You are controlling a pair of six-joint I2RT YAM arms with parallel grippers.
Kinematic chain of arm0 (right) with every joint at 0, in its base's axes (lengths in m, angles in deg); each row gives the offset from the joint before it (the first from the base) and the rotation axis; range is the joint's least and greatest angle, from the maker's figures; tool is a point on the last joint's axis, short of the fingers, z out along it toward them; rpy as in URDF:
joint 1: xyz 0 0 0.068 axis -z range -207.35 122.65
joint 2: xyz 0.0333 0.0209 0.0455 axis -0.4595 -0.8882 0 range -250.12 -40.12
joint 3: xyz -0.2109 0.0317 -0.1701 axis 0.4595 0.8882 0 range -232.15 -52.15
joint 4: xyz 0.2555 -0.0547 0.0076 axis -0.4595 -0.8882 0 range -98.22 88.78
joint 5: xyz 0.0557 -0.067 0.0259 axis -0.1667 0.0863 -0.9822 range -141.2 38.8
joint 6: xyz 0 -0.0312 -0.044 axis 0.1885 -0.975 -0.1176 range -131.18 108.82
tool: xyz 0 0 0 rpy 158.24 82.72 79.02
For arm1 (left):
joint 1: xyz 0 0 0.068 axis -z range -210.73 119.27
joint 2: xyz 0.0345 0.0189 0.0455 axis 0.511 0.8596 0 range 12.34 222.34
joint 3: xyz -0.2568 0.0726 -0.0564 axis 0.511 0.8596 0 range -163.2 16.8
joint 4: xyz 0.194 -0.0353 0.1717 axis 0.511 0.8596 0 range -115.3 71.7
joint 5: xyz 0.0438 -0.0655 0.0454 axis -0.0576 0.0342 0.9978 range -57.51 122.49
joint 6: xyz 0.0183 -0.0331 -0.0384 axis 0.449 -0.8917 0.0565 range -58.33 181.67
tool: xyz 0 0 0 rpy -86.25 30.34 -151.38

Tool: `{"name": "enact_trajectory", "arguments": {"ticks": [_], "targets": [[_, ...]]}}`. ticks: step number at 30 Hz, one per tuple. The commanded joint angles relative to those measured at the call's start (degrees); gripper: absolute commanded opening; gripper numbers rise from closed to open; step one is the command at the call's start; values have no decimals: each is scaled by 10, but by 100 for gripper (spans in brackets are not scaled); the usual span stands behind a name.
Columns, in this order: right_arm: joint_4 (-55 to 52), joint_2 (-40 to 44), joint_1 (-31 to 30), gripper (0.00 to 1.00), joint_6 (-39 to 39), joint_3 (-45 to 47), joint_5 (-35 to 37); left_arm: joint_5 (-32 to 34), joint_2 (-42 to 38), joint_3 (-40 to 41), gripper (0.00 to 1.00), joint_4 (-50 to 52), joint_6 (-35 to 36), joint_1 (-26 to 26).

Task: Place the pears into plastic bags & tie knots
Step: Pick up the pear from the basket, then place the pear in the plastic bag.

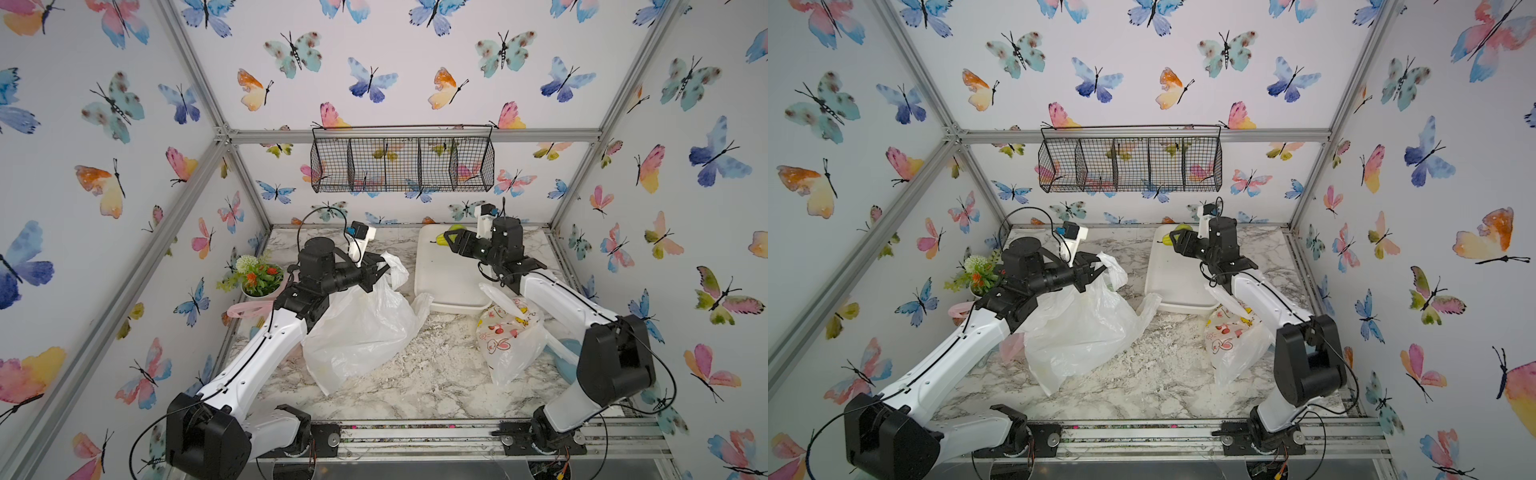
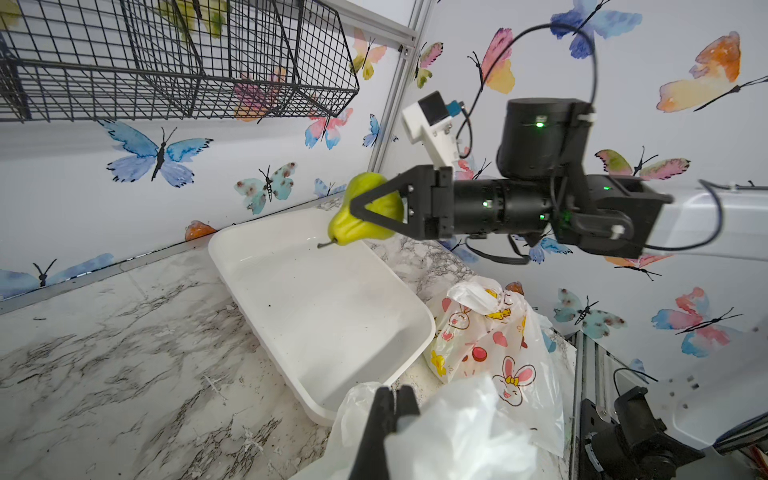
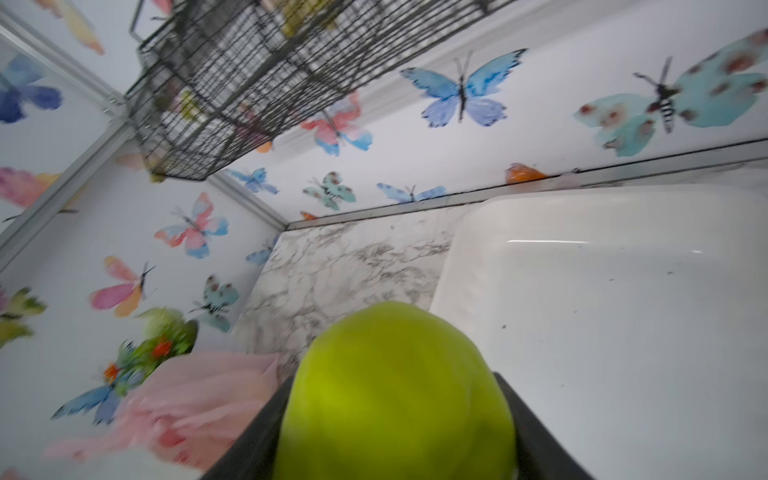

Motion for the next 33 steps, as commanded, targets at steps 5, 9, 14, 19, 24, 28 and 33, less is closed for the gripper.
{"name": "enact_trajectory", "arguments": {"ticks": [5,9,14,19,24,28,33], "targets": [[-204,60,-79,38,-134,69,-72,13,31,-31,0,5,8,2],[-246,59,-106,36,-158,46,-132,14,43,-35,0,4,9,8],[-210,13,-173,37,-140,7,-175,18,50,-41,0,4,11,28],[-117,-77,-226,37,-20,-22,-196,23,53,-52,0,3,7,49],[-9,-114,-245,44,98,-18,-193,27,44,-34,0,-9,-1,56],[-116,-140,-256,61,49,-56,-163,33,42,-30,0,-5,9,55],[-215,-88,-256,78,-29,-62,-107,41,33,-27,0,5,26,53]]}}
